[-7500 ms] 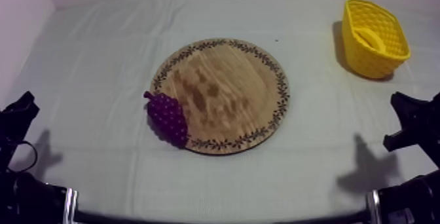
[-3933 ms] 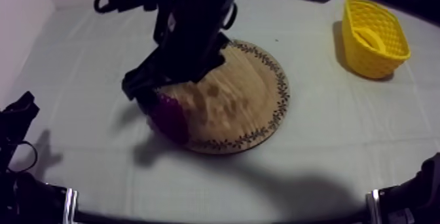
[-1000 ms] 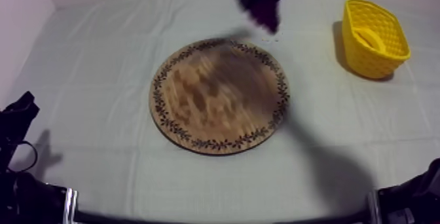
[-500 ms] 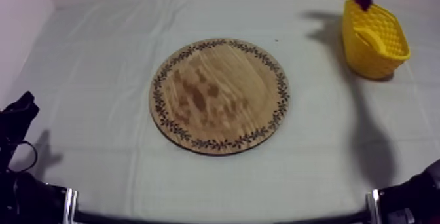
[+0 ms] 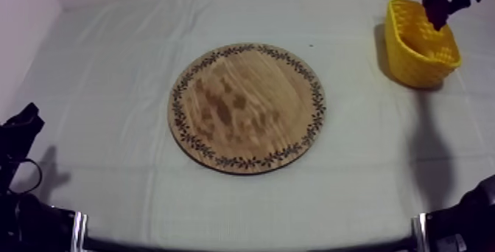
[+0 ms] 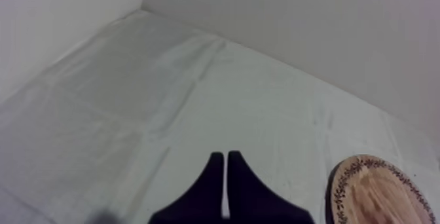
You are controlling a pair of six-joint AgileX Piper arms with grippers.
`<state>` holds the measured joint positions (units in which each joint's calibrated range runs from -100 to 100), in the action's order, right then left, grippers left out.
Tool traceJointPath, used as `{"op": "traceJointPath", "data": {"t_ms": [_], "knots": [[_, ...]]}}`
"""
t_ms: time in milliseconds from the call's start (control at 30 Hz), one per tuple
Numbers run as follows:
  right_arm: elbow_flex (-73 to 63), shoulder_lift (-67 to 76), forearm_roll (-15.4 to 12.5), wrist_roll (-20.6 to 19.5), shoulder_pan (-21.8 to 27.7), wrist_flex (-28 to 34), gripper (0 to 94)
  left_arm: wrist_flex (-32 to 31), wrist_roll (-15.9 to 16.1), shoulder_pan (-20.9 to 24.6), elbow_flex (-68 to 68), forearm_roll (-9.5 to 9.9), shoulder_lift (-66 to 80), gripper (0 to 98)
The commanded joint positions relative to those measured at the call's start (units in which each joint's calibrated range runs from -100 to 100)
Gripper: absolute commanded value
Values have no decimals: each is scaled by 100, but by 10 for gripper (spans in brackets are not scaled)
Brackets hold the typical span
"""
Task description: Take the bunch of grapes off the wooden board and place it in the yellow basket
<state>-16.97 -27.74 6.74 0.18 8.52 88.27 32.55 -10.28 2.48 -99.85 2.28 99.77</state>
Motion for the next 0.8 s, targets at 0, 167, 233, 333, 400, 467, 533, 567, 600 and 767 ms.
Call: {"op": "traceJointPath", "data": {"t_ms": [0, 167, 233, 333, 400, 467, 533, 567, 600, 767], "knots": [[17, -20, 22, -27, 13, 61, 689, 3, 0, 1, -4, -1, -3, 0], [221, 227, -34, 49, 24, 96, 872, 3, 0, 1, -4, -1, -3, 0], [386, 510, -79, 112, -6, 79, 878, 3, 0, 1, -4, -1, -3, 0], [709, 1137, -199, 250, -70, 47, 830, 3, 0, 1, -4, -1, -3, 0], [958, 1658, -333, 367, -96, -8, 766, 3, 0, 1, -4, -1, -3, 0], [1253, 2237, -512, 510, -92, -73, 684, 3, 0, 1, -4, -1, -3, 0], [1609, 2863, -696, 664, -71, -149, 599, 3, 0, 1, -4, -1, -3, 0], [1817, 3198, -773, 723, -64, -203, 564, 3, 0, 1, -4, -1, -3, 0], [2033, 3544, -842, 777, -55, -254, 537, 3, 0, 1, -4, -1, -3, 0], [2946, 5113, -1173, 1061, 4, -294, 403, 3, 0, 1, -4, -1, -3, 0]]}}
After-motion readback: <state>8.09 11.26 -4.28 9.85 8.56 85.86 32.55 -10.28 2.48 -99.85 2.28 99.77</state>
